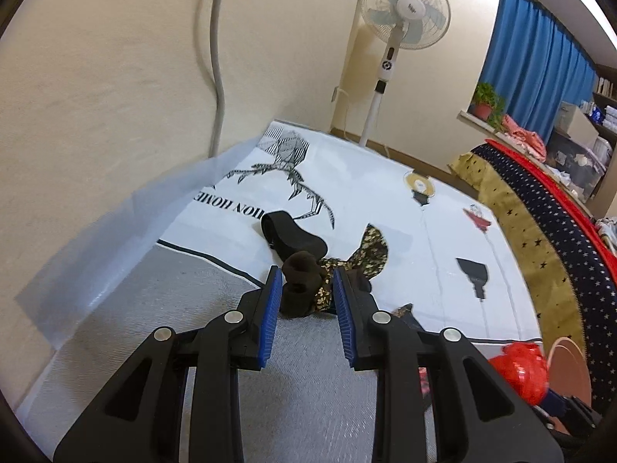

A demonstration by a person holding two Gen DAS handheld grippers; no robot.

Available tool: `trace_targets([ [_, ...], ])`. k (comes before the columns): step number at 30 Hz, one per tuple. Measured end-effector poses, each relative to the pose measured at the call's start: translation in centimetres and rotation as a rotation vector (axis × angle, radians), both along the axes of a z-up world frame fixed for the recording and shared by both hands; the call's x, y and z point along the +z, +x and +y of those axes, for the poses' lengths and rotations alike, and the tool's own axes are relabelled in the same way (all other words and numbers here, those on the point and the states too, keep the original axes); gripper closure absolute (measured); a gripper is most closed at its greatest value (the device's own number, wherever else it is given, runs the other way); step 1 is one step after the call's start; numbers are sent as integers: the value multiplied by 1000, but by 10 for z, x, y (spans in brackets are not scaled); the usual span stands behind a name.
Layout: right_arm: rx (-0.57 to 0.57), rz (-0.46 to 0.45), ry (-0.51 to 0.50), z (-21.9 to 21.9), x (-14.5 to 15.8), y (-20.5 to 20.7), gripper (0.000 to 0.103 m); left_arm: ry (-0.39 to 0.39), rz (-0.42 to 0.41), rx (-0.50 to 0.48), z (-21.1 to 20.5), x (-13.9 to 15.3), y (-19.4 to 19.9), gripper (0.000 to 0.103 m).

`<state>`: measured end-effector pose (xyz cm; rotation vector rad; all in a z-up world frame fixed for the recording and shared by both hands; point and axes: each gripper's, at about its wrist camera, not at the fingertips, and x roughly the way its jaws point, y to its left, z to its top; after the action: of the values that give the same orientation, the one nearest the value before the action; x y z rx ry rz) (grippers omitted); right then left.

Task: Collect trash
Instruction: 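Grasp the black-and-gold cloth with the left tool while the right tool holds the red bag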

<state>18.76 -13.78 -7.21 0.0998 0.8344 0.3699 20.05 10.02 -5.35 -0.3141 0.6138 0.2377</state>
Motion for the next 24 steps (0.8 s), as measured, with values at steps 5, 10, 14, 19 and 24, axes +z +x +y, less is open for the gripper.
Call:
trace_targets([
  [5, -11, -1, -4, -5, -1, 1, 49, -22, 39, 16, 2, -13, 14, 72],
  [10, -14, 0, -4, -5, -2, 2, 49, -35, 55, 3, 2, -17, 22, 66],
  [14, -17, -6, -4, -6, 1, 1, 49, -70, 81, -9, 5, -24, 25, 68],
  [19, -21, -31, -5, -8, 10, -5, 49, -74, 55, -47, -2, -18, 20, 98],
  [24, -49, -48, 14, -17, 21, -9, 49, -30, 44, -75, -16, -6, 8, 98],
])
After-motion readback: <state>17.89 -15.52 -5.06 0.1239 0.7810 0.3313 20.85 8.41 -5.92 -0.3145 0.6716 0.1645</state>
